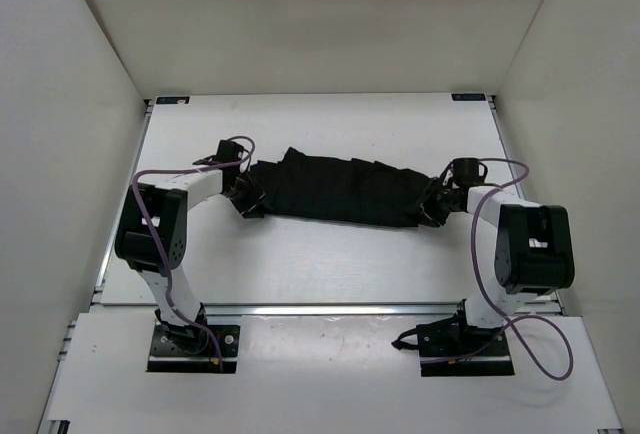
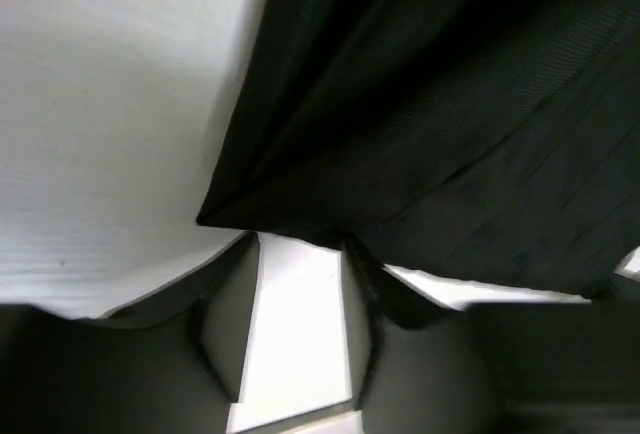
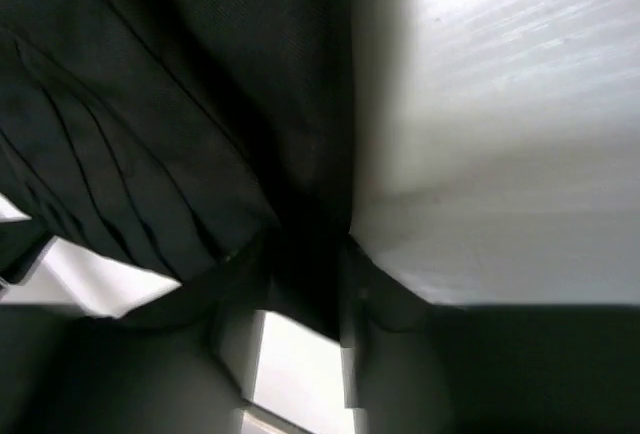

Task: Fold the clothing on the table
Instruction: Fold the skirt

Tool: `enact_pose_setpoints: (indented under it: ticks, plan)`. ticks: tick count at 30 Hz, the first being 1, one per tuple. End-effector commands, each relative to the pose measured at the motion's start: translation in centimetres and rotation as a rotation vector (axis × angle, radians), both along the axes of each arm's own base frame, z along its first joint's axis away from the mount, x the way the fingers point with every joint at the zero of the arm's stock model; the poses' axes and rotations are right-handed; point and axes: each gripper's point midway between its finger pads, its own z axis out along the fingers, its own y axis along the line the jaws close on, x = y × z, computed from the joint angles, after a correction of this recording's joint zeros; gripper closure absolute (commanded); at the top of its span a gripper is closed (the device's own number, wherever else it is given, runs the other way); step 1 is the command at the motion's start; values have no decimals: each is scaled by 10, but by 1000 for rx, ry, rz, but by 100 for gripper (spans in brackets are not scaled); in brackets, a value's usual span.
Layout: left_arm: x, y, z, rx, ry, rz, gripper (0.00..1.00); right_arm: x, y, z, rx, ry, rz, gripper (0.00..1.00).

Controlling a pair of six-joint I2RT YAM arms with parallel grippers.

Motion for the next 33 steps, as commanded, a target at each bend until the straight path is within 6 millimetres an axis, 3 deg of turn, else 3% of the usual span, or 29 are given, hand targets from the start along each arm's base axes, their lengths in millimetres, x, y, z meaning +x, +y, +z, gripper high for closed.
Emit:
enact_pose_setpoints:
  ticks: [1,4,7,8,10,14,17,19,22,26,27,30,31,33]
  plan:
    - [32,10,9,27,-103,78,58,12,9,-3,46,-50,6,76]
    - [33,13,3,33,-97,92,72,10,12,-5,89,-41,37,100]
    - [25,13,-7,19,-67,102,87,2,5,-7,69,-25,58,100]
    - [26,8,-6,1,-76,98,100,2,1,-3,58,-34,68,100]
    - [17,2,-8,-16,-75,85,100,-1,-11,-2,40,-24,70,100]
    - [-13,-31,-3,-39,-72,23,100,-8,-50,4,-101,61,104,100]
    - [-29,-55,6,-59,-119,26,100,-3,-58,27,-197,53,134,100]
    - [-31,-69,5,-84,-138,26,100,8,-43,58,-206,-14,152,100]
    - [-35,-75,-7,-57,-91,11,100,28,7,100,-224,-140,233,100]
    - [-29,-80,-1,-84,-121,37,100,43,115,145,-116,-312,395,100]
    - [-28,-77,-1,-89,-119,51,100,37,143,151,-90,-338,458,100]
    - [-28,-75,-2,-88,-117,36,100,46,207,155,-30,-362,570,100]
    - [-26,-73,-2,-86,-124,36,100,38,222,153,-21,-343,613,100]
    - [-26,-67,-9,-80,-128,37,100,43,252,147,-19,-335,663,100]
